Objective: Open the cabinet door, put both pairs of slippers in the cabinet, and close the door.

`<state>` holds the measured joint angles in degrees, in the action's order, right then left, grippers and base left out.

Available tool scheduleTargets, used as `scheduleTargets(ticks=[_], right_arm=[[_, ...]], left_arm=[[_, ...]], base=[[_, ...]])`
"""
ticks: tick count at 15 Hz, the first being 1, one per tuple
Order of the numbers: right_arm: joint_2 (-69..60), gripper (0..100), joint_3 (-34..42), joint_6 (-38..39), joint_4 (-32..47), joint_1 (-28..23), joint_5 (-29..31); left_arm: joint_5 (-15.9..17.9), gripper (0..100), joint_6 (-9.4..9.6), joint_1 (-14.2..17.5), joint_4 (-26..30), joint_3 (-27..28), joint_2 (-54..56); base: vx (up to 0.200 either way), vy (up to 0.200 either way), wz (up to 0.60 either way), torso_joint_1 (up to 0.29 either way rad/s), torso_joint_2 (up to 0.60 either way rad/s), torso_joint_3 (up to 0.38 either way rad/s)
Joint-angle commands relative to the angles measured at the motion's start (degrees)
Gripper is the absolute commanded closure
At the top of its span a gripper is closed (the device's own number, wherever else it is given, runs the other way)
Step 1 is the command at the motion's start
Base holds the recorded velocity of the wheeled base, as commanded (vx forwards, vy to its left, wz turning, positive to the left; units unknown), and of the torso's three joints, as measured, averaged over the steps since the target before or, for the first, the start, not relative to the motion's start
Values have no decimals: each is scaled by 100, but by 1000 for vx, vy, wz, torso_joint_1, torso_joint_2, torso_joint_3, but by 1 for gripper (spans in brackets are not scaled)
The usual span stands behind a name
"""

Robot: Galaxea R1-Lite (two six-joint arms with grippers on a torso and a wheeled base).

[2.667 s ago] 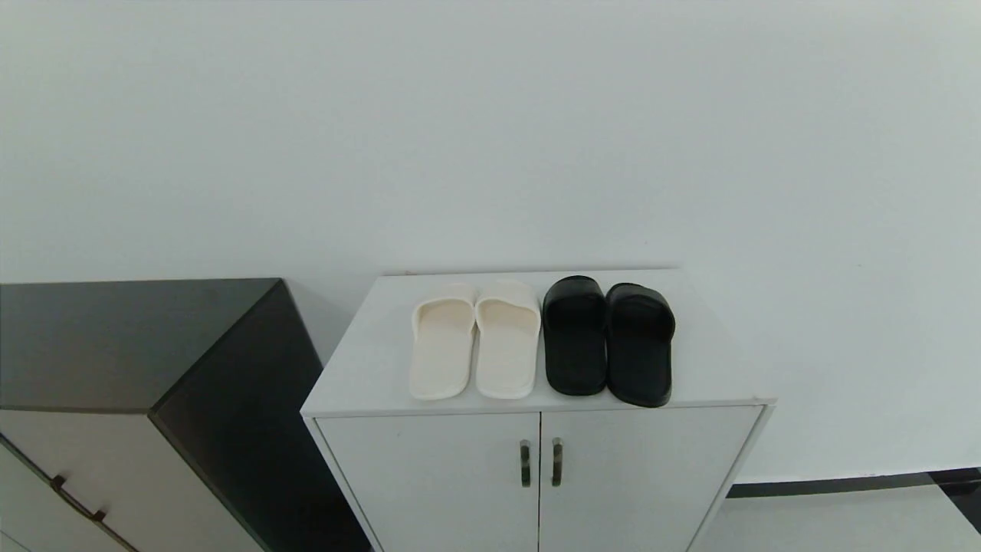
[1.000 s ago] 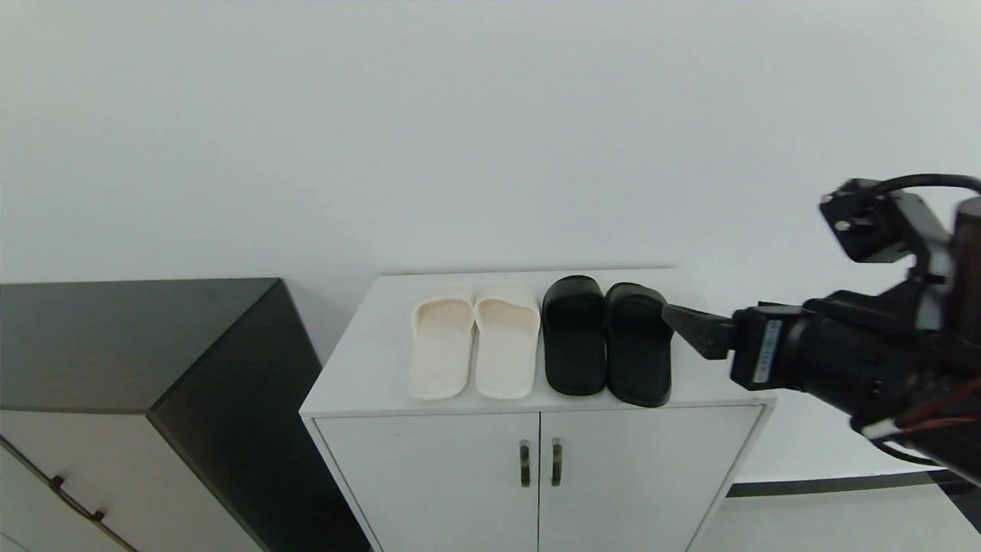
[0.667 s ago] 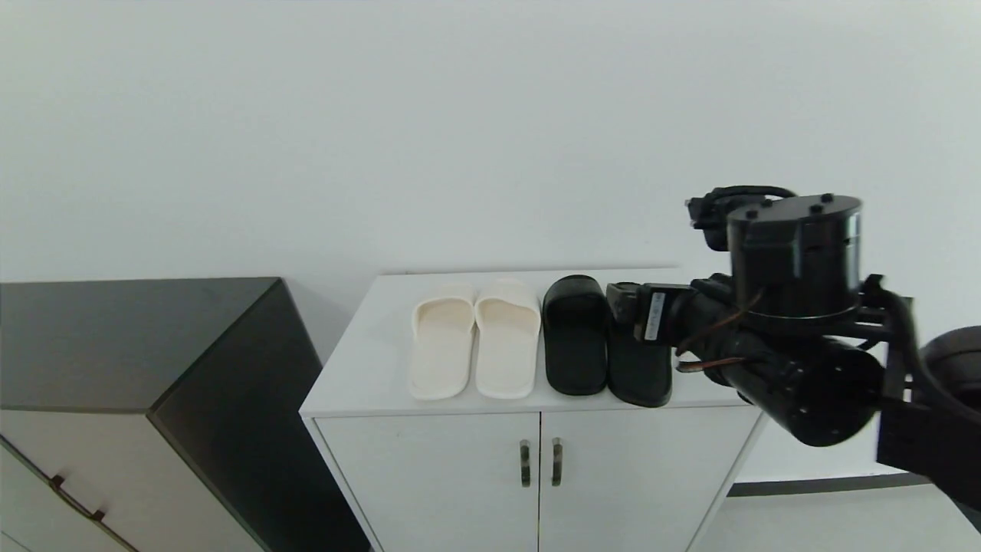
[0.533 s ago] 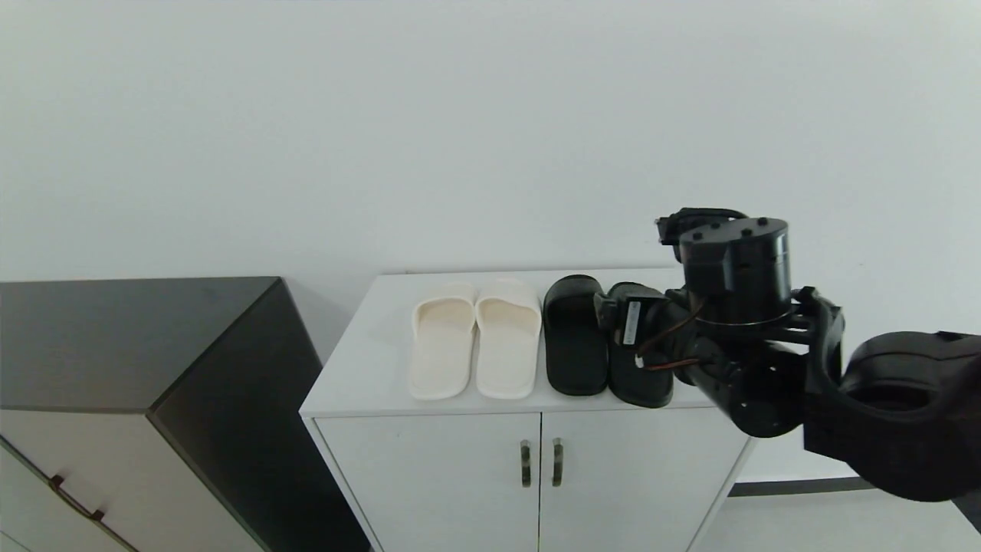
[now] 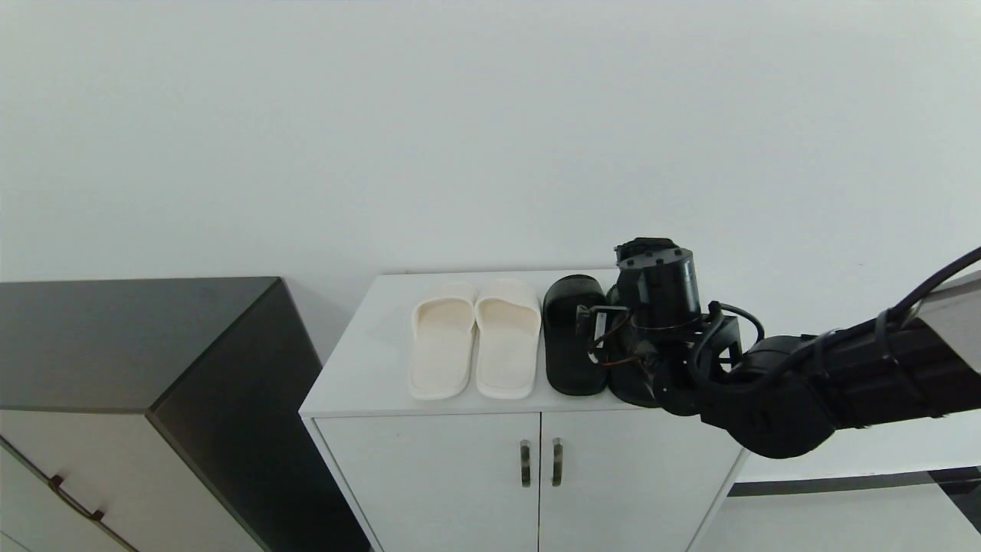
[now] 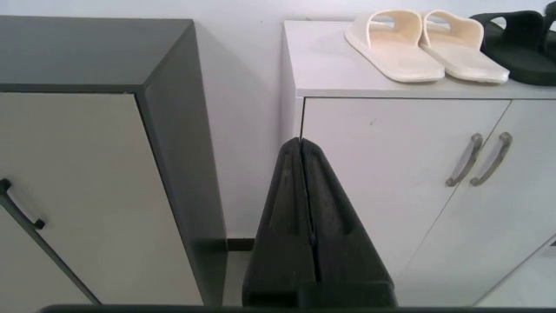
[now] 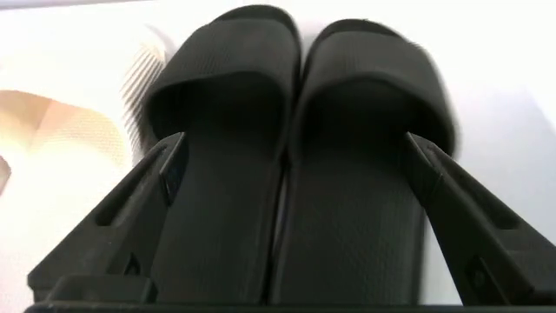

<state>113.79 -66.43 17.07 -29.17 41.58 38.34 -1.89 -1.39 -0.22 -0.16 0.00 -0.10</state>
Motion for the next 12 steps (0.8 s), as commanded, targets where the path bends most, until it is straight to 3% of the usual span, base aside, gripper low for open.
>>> scheduleTargets(ticks=[1, 12], right_arm=[[355, 0, -248, -10, -1, -54, -2], [1638, 0, -1610, -283, -10, -625, -99]], left_arm=[[-4, 100, -2, 4, -2, 0, 1], [-4, 100, -10, 4, -2, 0, 1]], base=[[0, 0, 0, 0, 0, 0], [0, 0, 0, 0, 0, 0]])
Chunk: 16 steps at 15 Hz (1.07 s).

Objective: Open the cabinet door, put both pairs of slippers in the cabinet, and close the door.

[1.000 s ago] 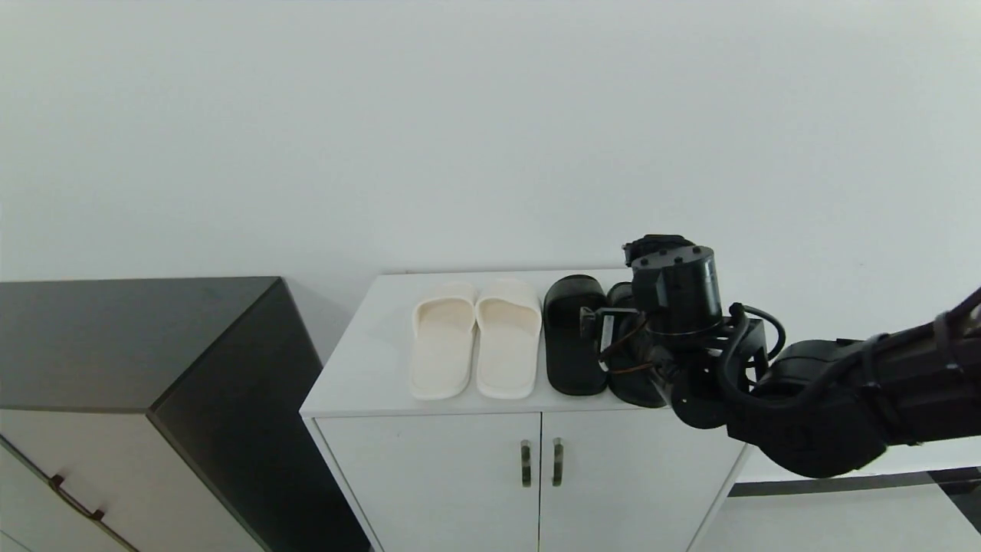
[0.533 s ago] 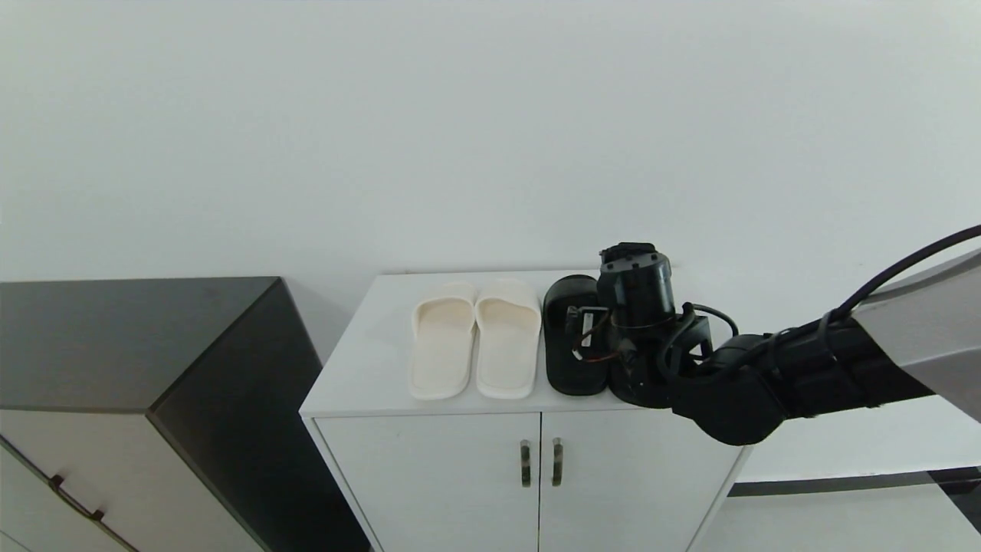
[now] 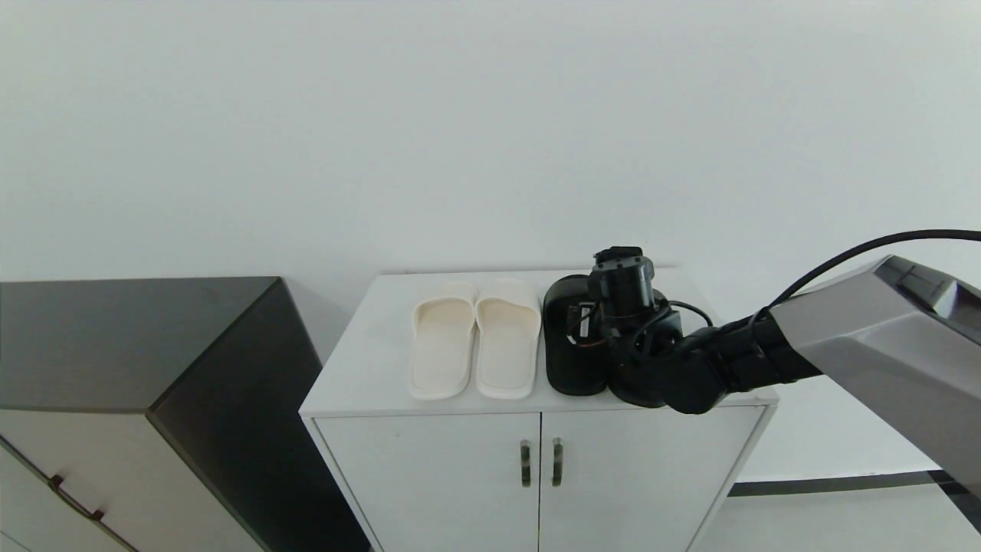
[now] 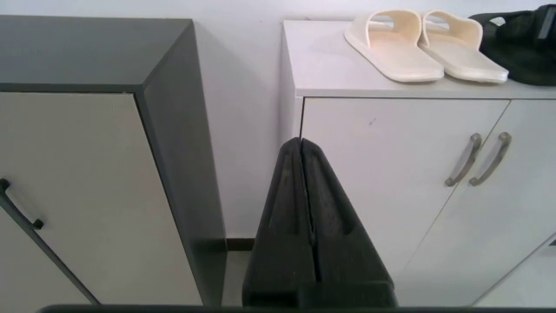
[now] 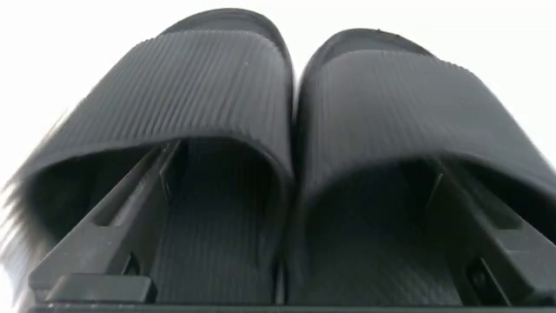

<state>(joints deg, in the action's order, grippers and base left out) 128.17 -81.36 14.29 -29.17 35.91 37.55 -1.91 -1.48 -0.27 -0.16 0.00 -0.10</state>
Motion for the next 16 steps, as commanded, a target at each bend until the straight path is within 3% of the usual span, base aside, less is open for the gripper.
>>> scheduleTargets(ticks=[1, 2, 7, 11, 13, 15, 16], right_arm=[[243, 0, -196, -5, -18, -102, -28], [270, 100, -310, -14, -36, -128, -28], [235, 100, -363, -348, -273, -155, 7], [-275, 100, 375, -954, -976, -172, -55], [-706, 100, 867, -1068, -1126, -111, -397], [-1875, 100, 2107, -1095, -1091, 135, -1320], [-1936, 100, 2168, -1095, -1082, 144, -1364]], left_arm=[[-2, 100, -2, 0, -2, 0, 1], [-2, 100, -2, 0, -2, 0, 1], [24, 100, -2, 0, -2, 0, 1], [51, 100, -2, 0, -2, 0, -8], [51, 100, 7, 9, -2, 0, 1], [42, 100, -2, 0, -2, 0, 1], [51, 100, -2, 0, -2, 0, -8]], base=[[0, 0, 0, 0, 0, 0], [0, 0, 0, 0, 0, 0], [0, 0, 0, 0, 0, 0], [0, 0, 0, 0, 0, 0], [0, 0, 0, 0, 0, 0], [0, 0, 0, 0, 0, 0], [0, 0, 0, 0, 0, 0]])
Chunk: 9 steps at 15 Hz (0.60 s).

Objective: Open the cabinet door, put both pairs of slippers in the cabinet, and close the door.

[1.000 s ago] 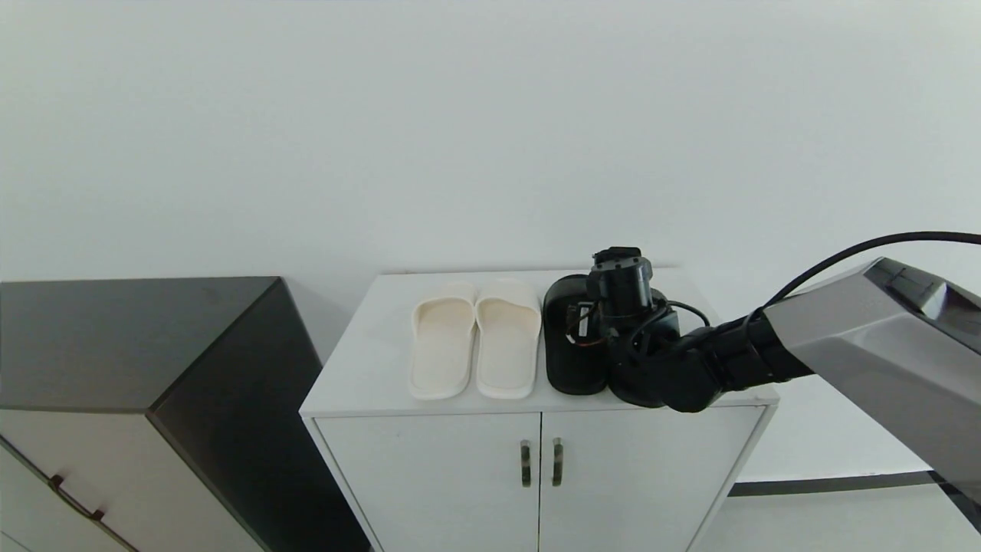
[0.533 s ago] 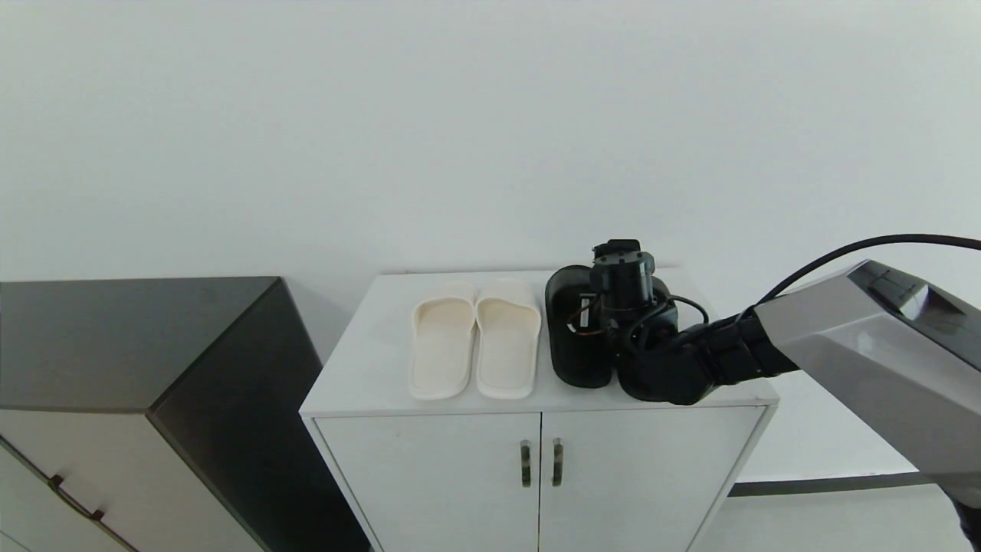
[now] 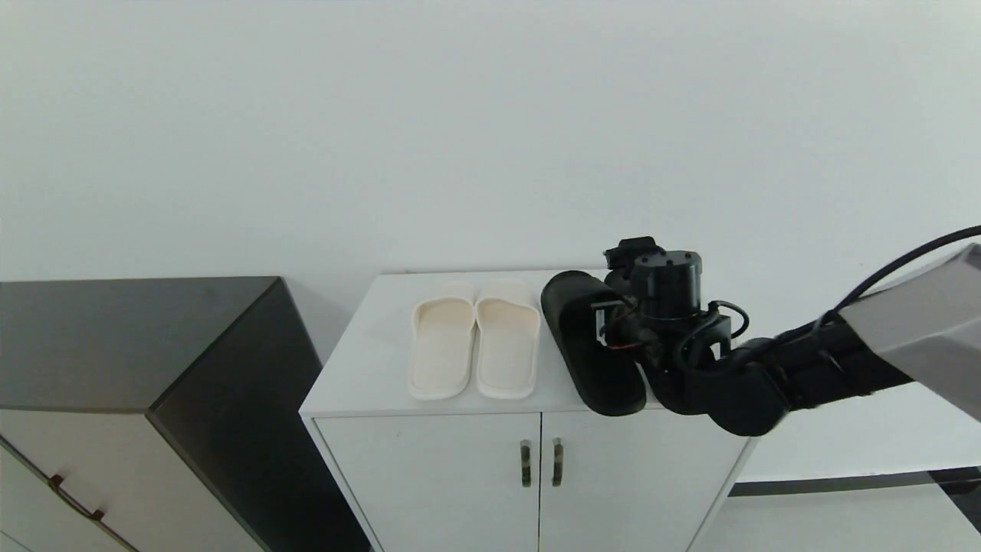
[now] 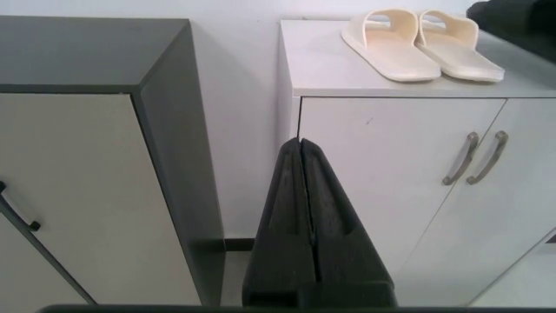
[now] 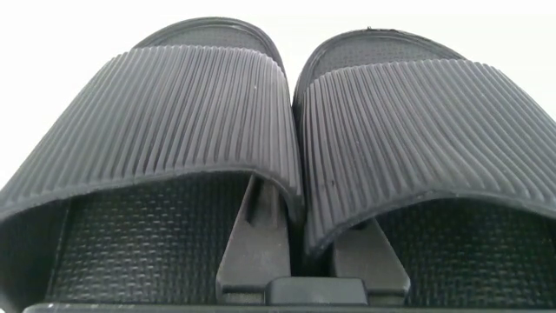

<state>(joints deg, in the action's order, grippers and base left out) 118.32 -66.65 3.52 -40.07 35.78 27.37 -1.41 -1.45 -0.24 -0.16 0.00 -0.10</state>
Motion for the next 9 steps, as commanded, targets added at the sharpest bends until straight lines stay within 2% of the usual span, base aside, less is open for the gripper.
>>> scheduleTargets(ticks=[1, 2, 4, 9], right_arm=[[-1760, 100, 1418, -27, 140, 342, -935], [-2138, 100, 1760, -18, 289, 430, -1339], [-2674, 100, 2209, 52, 518, 702, -1700], [-3026, 100, 2419, 61, 1080, 1028, -1858]], left_arm=[[1, 100, -4, -2, -2, 0, 1], [1, 100, -4, 7, -2, 0, -8], [10, 100, -4, -2, -2, 0, 1], [45, 100, -4, -2, -2, 0, -8]], base=[[0, 0, 0, 0, 0, 0], [0, 0, 0, 0, 0, 0], [0, 0, 0, 0, 0, 0], [0, 0, 0, 0, 0, 0]])
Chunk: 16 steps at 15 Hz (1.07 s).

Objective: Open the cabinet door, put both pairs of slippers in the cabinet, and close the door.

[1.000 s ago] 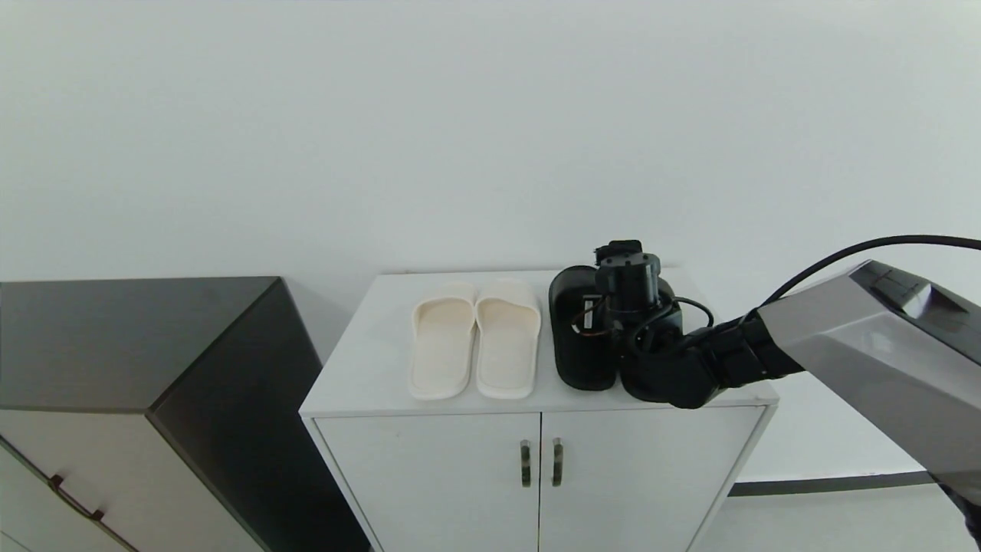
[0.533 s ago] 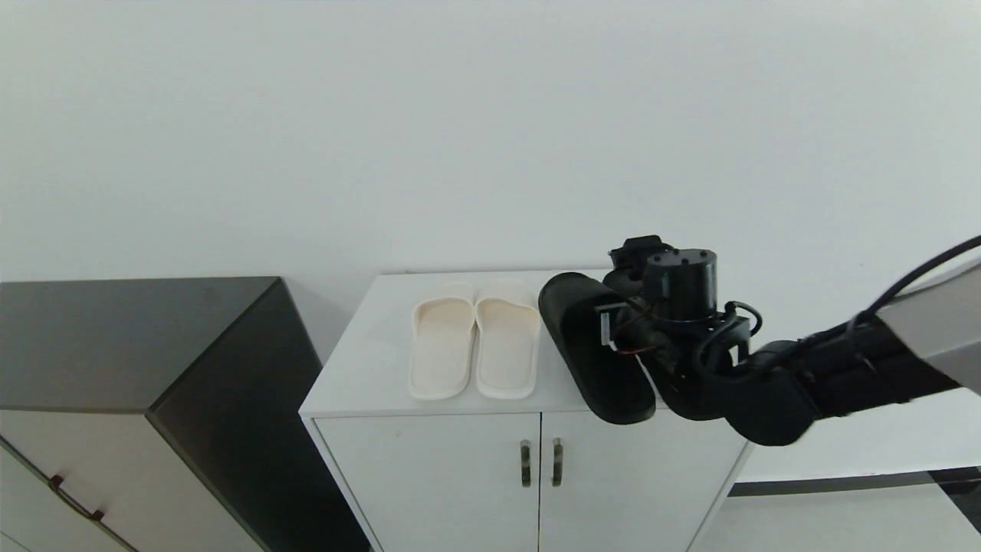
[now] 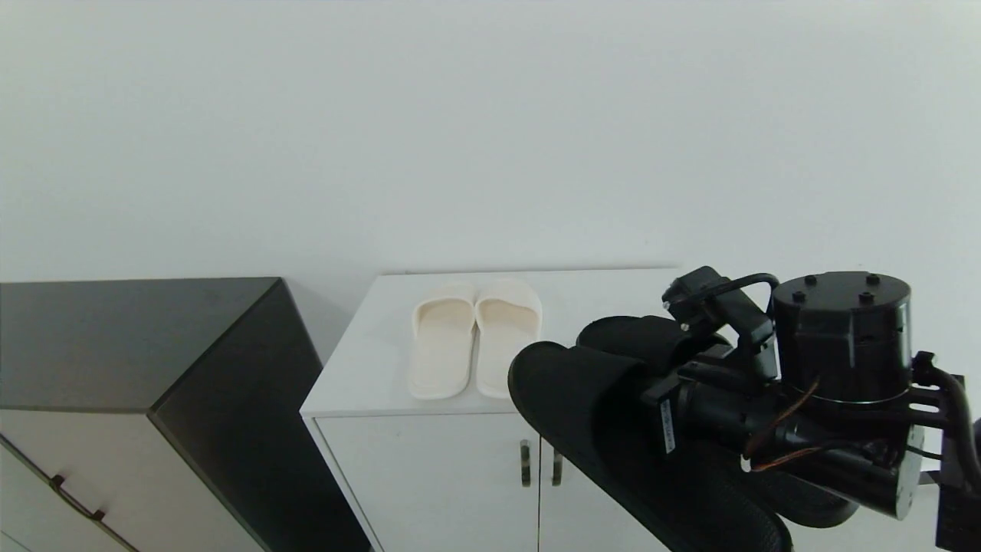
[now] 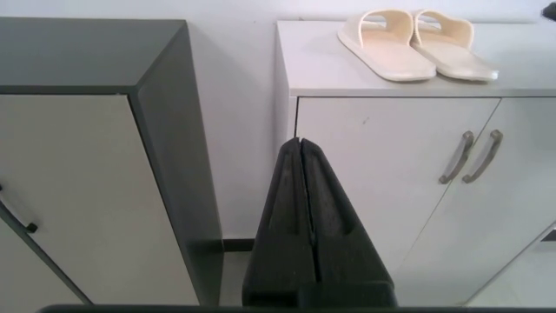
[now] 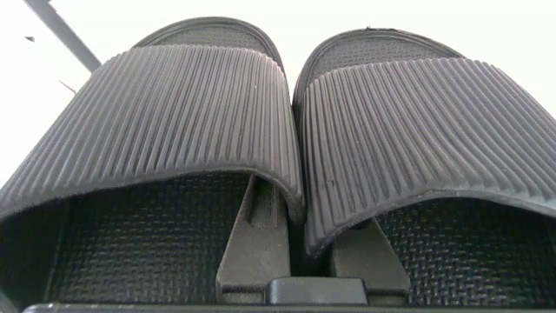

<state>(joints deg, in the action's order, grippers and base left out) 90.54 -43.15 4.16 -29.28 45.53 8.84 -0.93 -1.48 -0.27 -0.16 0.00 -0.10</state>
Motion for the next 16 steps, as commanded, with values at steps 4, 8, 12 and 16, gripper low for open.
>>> scheduleTargets(ticks=[4, 8, 12, 16], right_arm=[[-370, 100, 316, -11, 10, 70, -453], [-397, 100, 492, -38, -25, 70, -919], [-406, 100, 563, -55, -16, 70, -919], [-432, 100, 598, -99, -16, 70, -928]], left_arm=[[5, 100, -2, 0, -2, 0, -8], [5, 100, -2, 0, -2, 0, -8], [-4, 100, -2, 0, -2, 0, -8], [-4, 100, -2, 0, -2, 0, -8]], base=[[0, 0, 0, 0, 0, 0], [-150, 0, 0, 3, 1, 1], [-100, 0, 0, 2, 5, 0], [0, 0, 0, 0, 0, 0]])
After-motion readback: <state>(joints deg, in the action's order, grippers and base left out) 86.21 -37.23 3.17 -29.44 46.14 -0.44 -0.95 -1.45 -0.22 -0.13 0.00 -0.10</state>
